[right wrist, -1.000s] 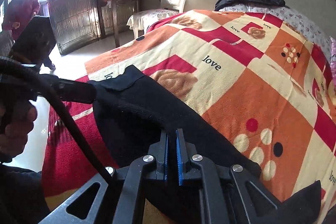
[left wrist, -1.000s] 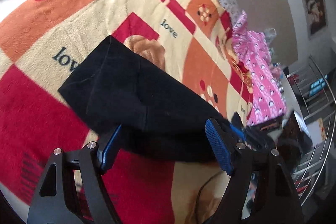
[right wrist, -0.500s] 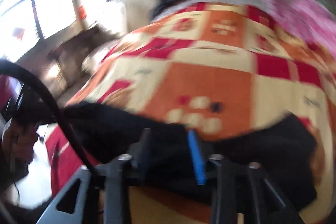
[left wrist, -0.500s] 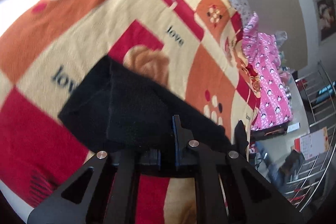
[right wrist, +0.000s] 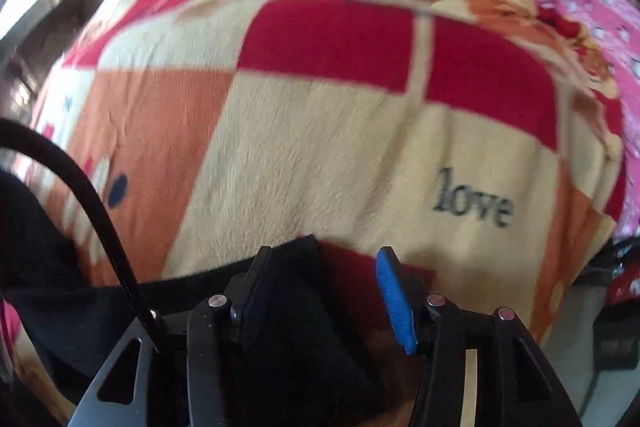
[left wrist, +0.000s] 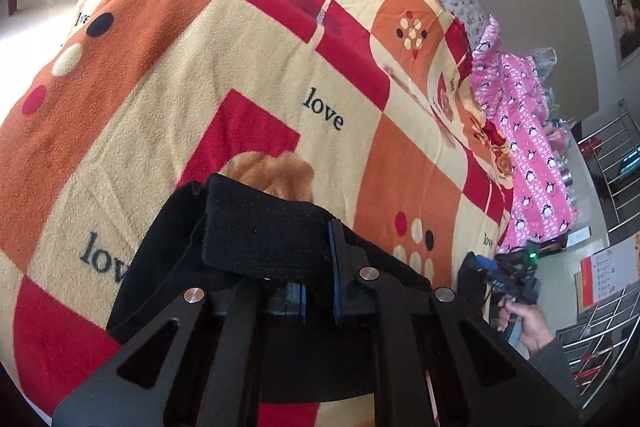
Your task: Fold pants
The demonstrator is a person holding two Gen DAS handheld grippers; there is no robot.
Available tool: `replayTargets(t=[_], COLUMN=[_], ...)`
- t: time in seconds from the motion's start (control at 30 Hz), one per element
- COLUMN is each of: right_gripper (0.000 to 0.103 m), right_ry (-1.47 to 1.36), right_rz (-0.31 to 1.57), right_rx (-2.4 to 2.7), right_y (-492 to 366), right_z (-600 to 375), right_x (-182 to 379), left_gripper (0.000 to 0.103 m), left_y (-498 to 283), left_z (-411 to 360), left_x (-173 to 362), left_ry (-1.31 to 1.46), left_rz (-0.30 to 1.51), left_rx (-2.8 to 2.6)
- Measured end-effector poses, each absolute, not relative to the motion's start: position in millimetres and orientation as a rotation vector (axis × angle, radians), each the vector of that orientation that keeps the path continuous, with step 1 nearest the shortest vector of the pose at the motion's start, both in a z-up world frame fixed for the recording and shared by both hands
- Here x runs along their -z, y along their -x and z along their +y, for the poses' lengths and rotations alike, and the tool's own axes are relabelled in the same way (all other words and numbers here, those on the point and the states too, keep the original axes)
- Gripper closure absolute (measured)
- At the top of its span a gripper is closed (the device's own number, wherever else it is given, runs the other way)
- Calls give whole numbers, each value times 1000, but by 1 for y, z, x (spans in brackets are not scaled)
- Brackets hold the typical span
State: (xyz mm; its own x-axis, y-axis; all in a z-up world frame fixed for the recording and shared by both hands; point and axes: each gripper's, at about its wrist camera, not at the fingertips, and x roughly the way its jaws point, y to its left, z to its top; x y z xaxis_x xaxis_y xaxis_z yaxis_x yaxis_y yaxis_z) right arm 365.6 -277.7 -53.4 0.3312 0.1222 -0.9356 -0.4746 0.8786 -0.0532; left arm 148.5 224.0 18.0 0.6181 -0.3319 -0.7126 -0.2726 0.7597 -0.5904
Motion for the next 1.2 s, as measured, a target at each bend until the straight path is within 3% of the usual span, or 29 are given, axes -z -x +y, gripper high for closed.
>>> replayTargets(t=[0.03, 0.13, 0.23, 0.4, 0.53, 0.63, 0.7, 0.77, 0.83, 0.9, 0.97, 1.2], right_gripper=[53, 93, 97, 97, 97, 96, 96, 90, 77, 69, 54, 51], right_ry=[355, 393, 496, 399, 279, 183, 133, 127, 102, 80, 59, 18], right_rz=[1150, 1146, 1052, 863, 882, 959, 923, 877, 851, 829, 826, 870], right_rx=[-404, -466, -415, -215, -112, -35, -55, -77, -114, -167, -269, -340], right_y=[-364, -356, -346, -374, -420, -438, -425, -402, -374, -336, -297, -188], right_z=[-277, -265, -253, -265, -272, -278, -282, -290, -301, -316, -328, -361], right_x=[51, 47, 35, -9, -11, -1, -7, -23, -34, -40, -40, 5], left_gripper=[96, 96, 96, 96, 92, 92, 87, 56, 46, 43, 43, 36], left_y=[-149, -156, -174, -236, -293, -316, -308, -295, -274, -251, -214, -98], left_z=[225, 222, 223, 242, 263, 282, 289, 290, 288, 287, 286, 300], left_x=[-19, -23, -27, -19, 8, 50, 54, 50, 37, 23, 5, -16], left_ry=[727, 679, 656, 695, 751, 867, 951, 979, 962, 949, 887, 603], left_rz=[930, 933, 932, 925, 999, 1133, 1102, 1079, 1055, 1044, 1021, 980], left_rx=[37, 33, 23, -44, -67, -82, -45, 19, 87, 178, 227, 84])
